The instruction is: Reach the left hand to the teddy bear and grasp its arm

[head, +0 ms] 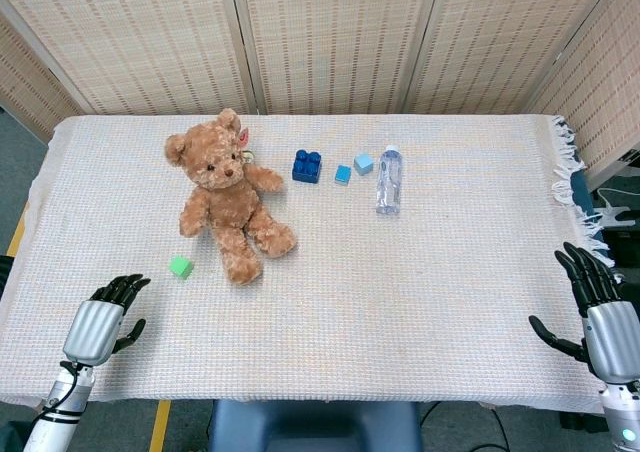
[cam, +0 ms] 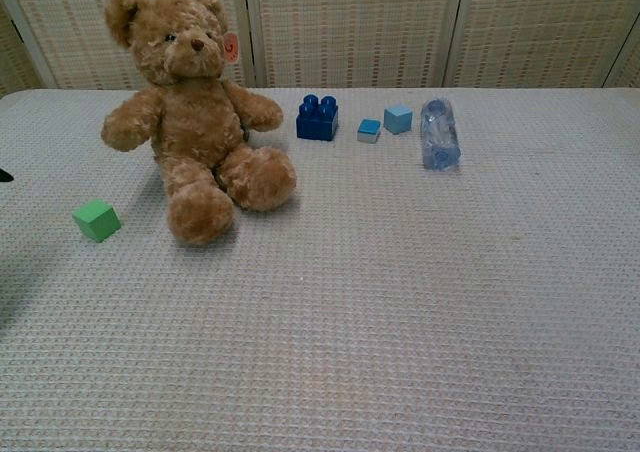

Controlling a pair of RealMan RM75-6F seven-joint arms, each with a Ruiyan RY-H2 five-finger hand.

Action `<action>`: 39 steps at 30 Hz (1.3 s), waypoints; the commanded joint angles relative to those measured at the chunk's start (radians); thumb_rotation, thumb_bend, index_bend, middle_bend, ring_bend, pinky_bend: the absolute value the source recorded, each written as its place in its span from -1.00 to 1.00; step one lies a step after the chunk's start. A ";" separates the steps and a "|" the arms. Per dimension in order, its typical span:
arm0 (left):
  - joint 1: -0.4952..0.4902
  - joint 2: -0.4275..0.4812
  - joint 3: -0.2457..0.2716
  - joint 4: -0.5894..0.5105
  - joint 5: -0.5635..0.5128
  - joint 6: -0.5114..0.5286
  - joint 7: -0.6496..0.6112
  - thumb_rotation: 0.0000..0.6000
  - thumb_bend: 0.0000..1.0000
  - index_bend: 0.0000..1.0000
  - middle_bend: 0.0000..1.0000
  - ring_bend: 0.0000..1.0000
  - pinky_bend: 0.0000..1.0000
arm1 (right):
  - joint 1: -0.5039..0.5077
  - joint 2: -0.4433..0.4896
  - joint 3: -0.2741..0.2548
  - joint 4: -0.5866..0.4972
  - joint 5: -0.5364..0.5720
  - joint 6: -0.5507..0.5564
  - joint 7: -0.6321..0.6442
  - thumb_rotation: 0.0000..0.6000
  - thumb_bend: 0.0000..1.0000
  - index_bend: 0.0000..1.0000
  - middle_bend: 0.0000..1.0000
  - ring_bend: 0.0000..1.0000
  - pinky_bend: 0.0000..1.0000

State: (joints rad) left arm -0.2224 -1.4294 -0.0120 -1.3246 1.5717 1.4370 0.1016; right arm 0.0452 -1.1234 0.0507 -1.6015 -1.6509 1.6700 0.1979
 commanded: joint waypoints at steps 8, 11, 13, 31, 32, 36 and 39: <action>0.008 -0.037 -0.026 0.034 -0.014 0.037 0.029 1.00 -0.32 -0.67 -0.67 -0.66 -0.30 | 0.006 0.003 -0.005 -0.007 -0.003 -0.022 -0.004 1.00 -0.76 -1.00 -0.98 -1.00 -0.80; 0.005 -0.078 -0.056 0.073 -0.025 0.065 0.057 1.00 -0.32 -0.74 -0.68 -0.66 -0.30 | 0.010 0.005 -0.006 -0.007 -0.003 -0.033 -0.001 1.00 -0.76 -1.00 -0.98 -1.00 -0.80; -0.006 -0.119 -0.086 0.113 -0.029 0.090 0.073 1.00 -0.32 -0.76 -0.68 -0.66 -0.30 | 0.012 0.006 -0.006 -0.009 0.001 -0.041 -0.003 1.00 -0.76 -1.00 -0.98 -1.00 -0.80; -0.193 -0.380 -0.274 0.352 -0.217 -0.069 0.149 1.00 -0.32 -0.87 -0.70 -0.66 -0.30 | 0.024 0.020 -0.007 -0.020 0.013 -0.079 0.002 1.00 -0.76 -1.00 -0.98 -1.00 -0.80; -0.202 -0.388 -0.280 0.360 -0.227 -0.078 0.153 1.00 -0.32 -0.87 -0.70 -0.66 -0.30 | 0.024 0.020 -0.007 -0.020 0.013 -0.078 0.003 1.00 -0.76 -1.00 -0.98 -1.00 -0.80; -0.239 -0.426 -0.314 0.398 -0.268 -0.103 0.170 1.00 -0.31 -0.87 -0.70 -0.66 -0.30 | 0.024 0.020 -0.009 -0.018 0.009 -0.078 0.006 1.00 -0.76 -1.00 -0.98 -1.00 -0.80; -0.265 -0.443 -0.336 0.407 -0.293 -0.119 0.176 1.00 -0.31 -0.84 -0.68 -0.65 -0.29 | 0.025 0.022 -0.013 -0.018 0.006 -0.082 0.006 1.00 -0.76 -1.00 -0.98 -1.00 -0.80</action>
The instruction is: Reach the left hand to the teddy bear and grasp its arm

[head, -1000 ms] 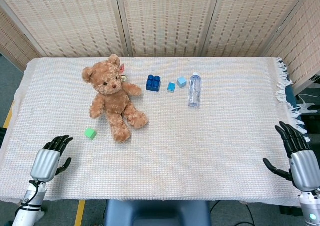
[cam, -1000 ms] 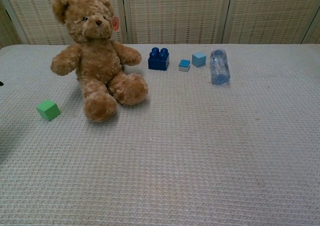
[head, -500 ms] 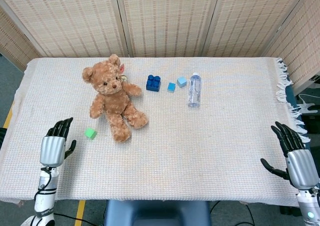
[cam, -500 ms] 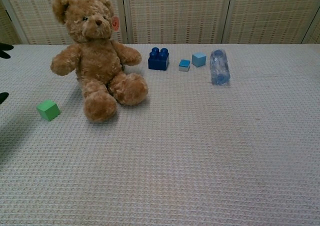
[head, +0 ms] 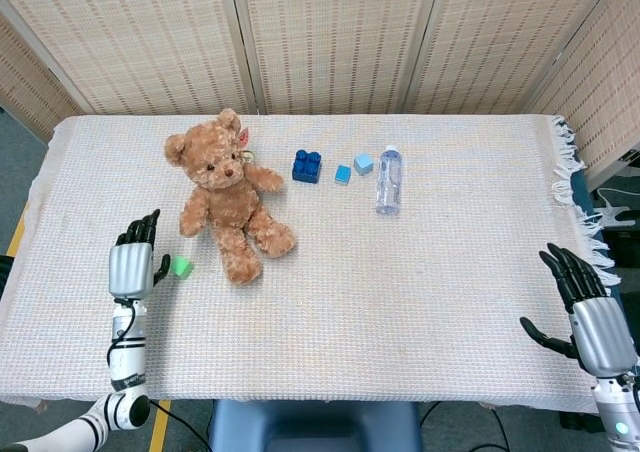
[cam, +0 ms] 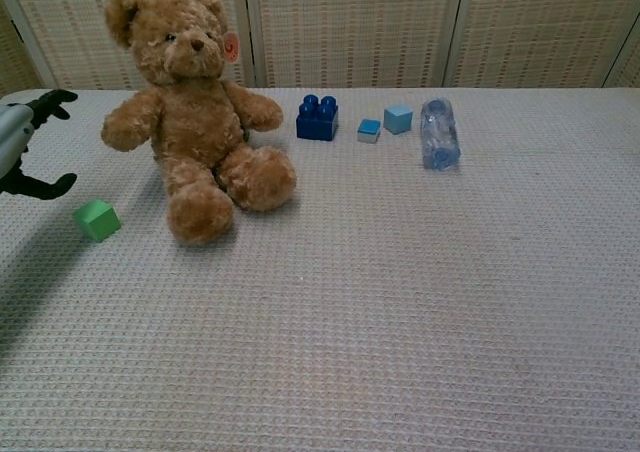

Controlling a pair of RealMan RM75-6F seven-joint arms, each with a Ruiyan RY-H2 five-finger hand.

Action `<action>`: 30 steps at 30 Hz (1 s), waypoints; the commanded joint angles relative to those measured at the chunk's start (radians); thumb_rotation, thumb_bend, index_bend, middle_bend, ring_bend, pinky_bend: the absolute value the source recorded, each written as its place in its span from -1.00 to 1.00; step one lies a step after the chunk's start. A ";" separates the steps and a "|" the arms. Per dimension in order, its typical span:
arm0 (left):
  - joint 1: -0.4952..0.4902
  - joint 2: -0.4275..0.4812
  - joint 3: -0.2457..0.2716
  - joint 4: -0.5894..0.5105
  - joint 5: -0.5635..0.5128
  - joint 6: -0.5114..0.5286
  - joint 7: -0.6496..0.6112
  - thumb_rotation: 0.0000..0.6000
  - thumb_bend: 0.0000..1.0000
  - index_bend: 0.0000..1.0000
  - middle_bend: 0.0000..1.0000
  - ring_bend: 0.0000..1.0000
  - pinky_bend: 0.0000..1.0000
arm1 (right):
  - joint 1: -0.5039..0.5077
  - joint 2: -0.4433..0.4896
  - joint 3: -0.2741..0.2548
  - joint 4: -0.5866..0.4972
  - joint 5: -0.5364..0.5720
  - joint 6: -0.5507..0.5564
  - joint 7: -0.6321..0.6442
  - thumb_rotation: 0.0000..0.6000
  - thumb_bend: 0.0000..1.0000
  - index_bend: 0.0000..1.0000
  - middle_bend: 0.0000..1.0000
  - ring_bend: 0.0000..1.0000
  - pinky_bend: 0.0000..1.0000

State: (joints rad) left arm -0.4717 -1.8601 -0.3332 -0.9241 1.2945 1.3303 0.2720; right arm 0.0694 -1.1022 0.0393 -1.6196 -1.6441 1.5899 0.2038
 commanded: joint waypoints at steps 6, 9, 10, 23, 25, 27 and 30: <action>-0.038 -0.022 -0.032 0.002 -0.048 -0.030 0.028 1.00 -0.31 -0.80 -0.65 -0.63 -0.28 | 0.002 0.003 -0.002 -0.001 -0.001 -0.006 0.002 1.00 -0.76 -1.00 -0.98 -1.00 -0.80; -0.053 -0.029 -0.046 -0.009 -0.075 -0.050 0.042 1.00 -0.32 -0.71 -0.57 -0.56 -0.27 | 0.003 0.003 -0.003 -0.001 -0.001 -0.007 0.001 1.00 -0.76 -1.00 -0.98 -1.00 -0.79; -0.068 -0.036 -0.063 -0.024 -0.089 -0.058 0.037 1.00 -0.32 -0.68 -0.53 -0.54 -0.26 | 0.003 0.002 -0.005 -0.001 -0.004 -0.009 0.000 1.00 -0.76 -1.00 -0.98 -1.00 -0.79; -0.114 -0.036 -0.096 -0.109 -0.165 -0.069 0.095 1.00 -0.34 -0.48 -0.36 -0.45 -0.23 | 0.004 0.004 -0.007 -0.001 -0.004 -0.012 0.002 1.00 -0.76 -1.00 -0.98 -1.00 -0.79; -0.120 -0.037 -0.102 -0.118 -0.182 -0.072 0.105 1.00 -0.35 -0.47 -0.36 -0.44 -0.22 | 0.005 0.004 -0.006 -0.001 -0.003 -0.012 0.003 1.00 -0.76 -1.00 -0.98 -1.00 -0.79; -0.123 -0.034 -0.105 -0.134 -0.197 -0.077 0.117 1.00 -0.34 -0.47 -0.37 -0.44 -0.22 | 0.005 0.004 -0.006 -0.001 -0.002 -0.014 0.003 1.00 -0.76 -1.00 -0.98 -1.00 -0.79; -0.123 -0.019 -0.101 -0.170 -0.212 -0.086 0.135 1.00 -0.34 -0.50 -0.40 -0.44 -0.22 | 0.006 0.006 -0.006 -0.002 0.000 -0.017 0.004 1.00 -0.76 -1.00 -0.98 -1.00 -0.79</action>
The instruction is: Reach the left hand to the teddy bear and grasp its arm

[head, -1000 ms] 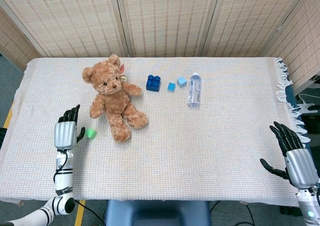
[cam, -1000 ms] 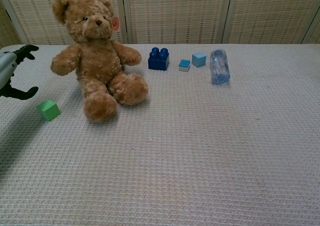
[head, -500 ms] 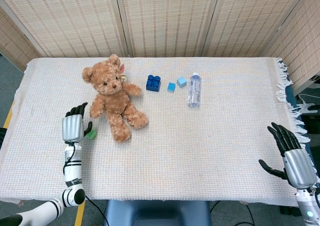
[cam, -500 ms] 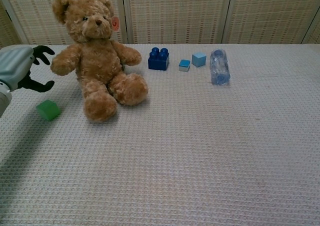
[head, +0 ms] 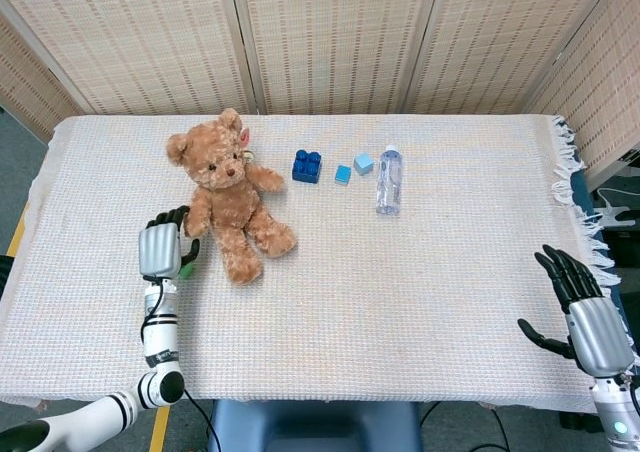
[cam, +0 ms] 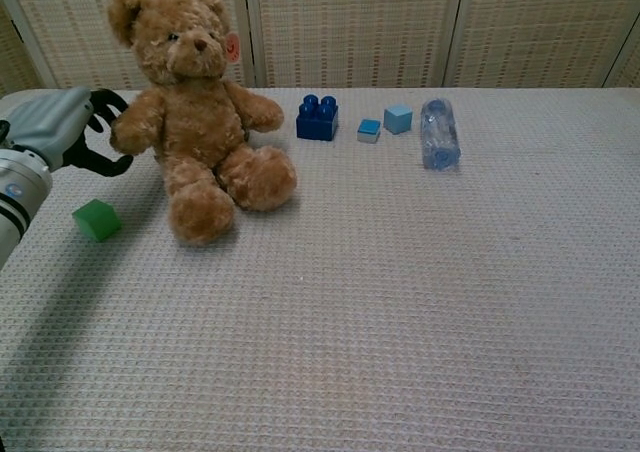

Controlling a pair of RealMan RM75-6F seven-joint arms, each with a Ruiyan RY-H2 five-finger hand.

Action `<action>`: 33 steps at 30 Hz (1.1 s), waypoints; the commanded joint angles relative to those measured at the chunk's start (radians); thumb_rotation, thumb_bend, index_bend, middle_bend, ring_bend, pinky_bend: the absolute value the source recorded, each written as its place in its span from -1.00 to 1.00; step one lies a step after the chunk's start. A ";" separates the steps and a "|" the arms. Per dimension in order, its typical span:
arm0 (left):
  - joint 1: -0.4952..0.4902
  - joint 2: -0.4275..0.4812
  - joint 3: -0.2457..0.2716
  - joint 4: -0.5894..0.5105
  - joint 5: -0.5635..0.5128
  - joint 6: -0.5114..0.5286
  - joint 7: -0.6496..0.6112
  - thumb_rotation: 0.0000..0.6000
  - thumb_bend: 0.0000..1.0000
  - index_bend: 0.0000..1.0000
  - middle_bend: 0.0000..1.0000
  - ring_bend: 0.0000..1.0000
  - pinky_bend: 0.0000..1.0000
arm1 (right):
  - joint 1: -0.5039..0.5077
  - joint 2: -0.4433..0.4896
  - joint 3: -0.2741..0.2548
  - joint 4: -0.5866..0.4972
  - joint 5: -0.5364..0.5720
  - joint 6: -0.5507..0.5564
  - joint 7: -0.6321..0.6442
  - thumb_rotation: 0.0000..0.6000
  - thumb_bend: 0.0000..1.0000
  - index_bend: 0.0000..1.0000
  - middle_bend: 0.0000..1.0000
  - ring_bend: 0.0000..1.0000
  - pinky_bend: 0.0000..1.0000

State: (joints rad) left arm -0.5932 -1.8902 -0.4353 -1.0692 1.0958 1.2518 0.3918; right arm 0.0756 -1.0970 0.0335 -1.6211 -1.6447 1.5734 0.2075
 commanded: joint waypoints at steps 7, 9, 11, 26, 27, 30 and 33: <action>0.004 0.051 0.007 -0.128 -0.069 -0.030 0.053 1.00 -0.33 -0.66 -0.52 -0.47 -0.22 | -0.003 0.003 0.000 -0.001 -0.004 0.008 0.009 1.00 -0.76 -1.00 -0.98 -1.00 -0.79; 0.005 0.057 0.005 -0.148 -0.088 -0.032 0.063 1.00 -0.33 -0.71 -0.56 -0.49 -0.24 | -0.004 0.003 0.000 -0.001 -0.004 0.011 0.011 1.00 -0.76 -1.00 -0.98 -1.00 -0.79; 0.005 0.064 -0.001 -0.176 -0.110 -0.036 0.067 1.00 -0.33 -0.75 -0.60 -0.52 -0.27 | -0.003 0.004 0.001 -0.001 -0.003 0.011 0.014 1.00 -0.76 -1.00 -0.98 -1.00 -0.79; -0.019 0.032 -0.071 -0.215 -0.195 -0.004 -0.051 1.00 -0.33 -0.67 -0.47 -0.47 -0.23 | 0.005 0.004 -0.002 -0.001 0.002 -0.009 0.012 1.00 -0.76 -1.00 -0.98 -1.00 -0.79; -0.019 0.033 -0.073 -0.219 -0.200 -0.005 -0.056 1.00 -0.33 -0.67 -0.47 -0.46 -0.23 | 0.005 0.004 -0.002 -0.001 0.002 -0.010 0.012 1.00 -0.76 -1.00 -0.98 -1.00 -0.79; -0.023 0.028 -0.079 -0.218 -0.207 0.006 -0.069 1.00 -0.33 -0.64 -0.40 -0.40 -0.21 | 0.005 0.004 -0.002 -0.002 0.002 -0.010 0.011 1.00 -0.76 -1.00 -0.98 -1.00 -0.79; -0.030 0.010 -0.082 -0.195 -0.202 0.034 -0.077 1.00 -0.33 -0.53 -0.26 -0.29 -0.18 | 0.004 0.004 -0.001 -0.002 0.001 -0.007 0.013 1.00 -0.76 -1.00 -0.98 -1.00 -0.79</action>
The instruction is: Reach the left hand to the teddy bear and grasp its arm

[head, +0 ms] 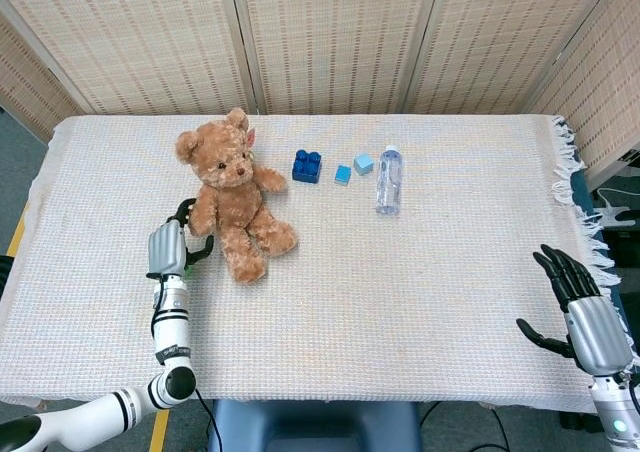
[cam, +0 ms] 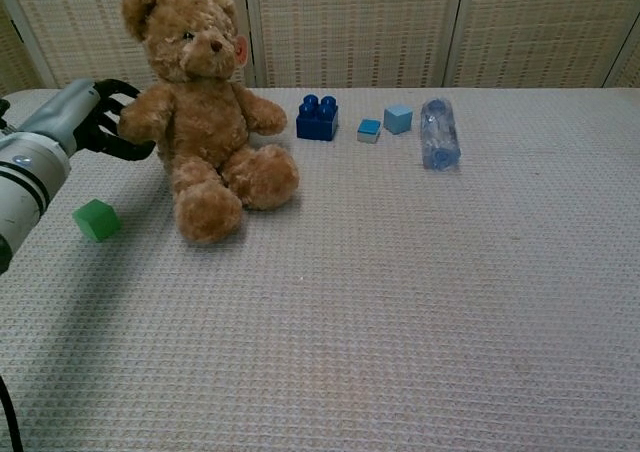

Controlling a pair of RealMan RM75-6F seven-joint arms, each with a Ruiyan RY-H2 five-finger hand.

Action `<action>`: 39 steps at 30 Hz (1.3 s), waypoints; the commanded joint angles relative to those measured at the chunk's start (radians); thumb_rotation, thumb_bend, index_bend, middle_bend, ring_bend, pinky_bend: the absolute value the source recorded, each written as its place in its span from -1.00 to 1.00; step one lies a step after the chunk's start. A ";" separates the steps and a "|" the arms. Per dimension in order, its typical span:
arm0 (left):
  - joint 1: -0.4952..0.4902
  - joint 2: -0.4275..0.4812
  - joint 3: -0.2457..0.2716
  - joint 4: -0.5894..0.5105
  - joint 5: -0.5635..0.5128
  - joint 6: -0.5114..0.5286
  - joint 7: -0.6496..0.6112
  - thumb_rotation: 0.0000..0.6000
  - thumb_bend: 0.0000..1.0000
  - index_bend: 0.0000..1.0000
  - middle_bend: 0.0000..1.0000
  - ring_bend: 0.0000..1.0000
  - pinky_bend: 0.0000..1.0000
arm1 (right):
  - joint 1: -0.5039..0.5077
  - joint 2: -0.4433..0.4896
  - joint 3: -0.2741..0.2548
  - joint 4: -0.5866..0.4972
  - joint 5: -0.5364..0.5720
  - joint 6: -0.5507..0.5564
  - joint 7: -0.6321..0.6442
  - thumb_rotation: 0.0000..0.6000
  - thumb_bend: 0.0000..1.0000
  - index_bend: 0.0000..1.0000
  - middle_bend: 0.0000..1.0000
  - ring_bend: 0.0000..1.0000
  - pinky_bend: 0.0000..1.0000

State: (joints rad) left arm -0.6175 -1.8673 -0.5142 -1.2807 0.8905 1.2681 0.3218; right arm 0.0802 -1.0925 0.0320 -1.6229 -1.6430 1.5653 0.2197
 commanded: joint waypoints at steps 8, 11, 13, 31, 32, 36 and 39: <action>-0.035 -0.064 -0.002 0.124 0.025 0.057 -0.028 1.00 -0.29 -0.31 0.03 -0.04 -0.07 | 0.000 0.000 0.000 0.000 0.000 0.000 0.003 1.00 -0.76 -1.00 -0.98 -1.00 -0.79; -0.047 -0.080 0.013 0.180 0.050 0.067 -0.034 1.00 -0.26 -0.27 0.09 0.01 -0.06 | 0.001 0.000 0.000 0.000 0.001 -0.002 0.002 1.00 -0.76 -1.00 -0.98 -1.00 -0.79; -0.053 -0.086 0.030 0.217 0.083 0.073 -0.054 1.00 -0.26 -0.25 0.10 0.02 -0.05 | 0.002 0.000 -0.002 0.000 0.000 -0.004 0.001 1.00 -0.76 -1.00 -0.98 -1.00 -0.79; -0.040 -0.091 0.052 0.266 0.108 0.042 -0.105 1.00 -0.26 -0.16 0.15 0.04 -0.02 | 0.006 -0.003 -0.005 -0.002 0.002 -0.017 -0.009 1.00 -0.76 -1.00 -0.98 -1.00 -0.79; -0.041 -0.094 0.054 0.274 0.123 0.053 -0.123 1.00 -0.26 -0.17 0.15 0.04 -0.01 | 0.006 -0.003 -0.005 -0.002 0.003 -0.017 -0.009 1.00 -0.76 -1.00 -0.98 -1.00 -0.79; -0.043 -0.110 0.066 0.316 0.176 0.092 -0.182 1.00 -0.26 -0.17 0.15 0.04 -0.01 | 0.007 -0.003 -0.006 -0.003 0.003 -0.019 -0.010 1.00 -0.76 -1.00 -0.98 -1.00 -0.79; -0.038 -0.106 0.070 0.305 0.156 0.058 -0.163 1.00 -0.26 -0.17 0.15 0.04 -0.01 | 0.006 -0.003 -0.007 -0.002 0.001 -0.018 -0.010 1.00 -0.76 -1.00 -0.98 -1.00 -0.79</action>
State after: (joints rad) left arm -0.6586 -1.9741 -0.4495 -0.9639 1.0623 1.3501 0.1456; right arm 0.0865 -1.0954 0.0250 -1.6252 -1.6418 1.5472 0.2098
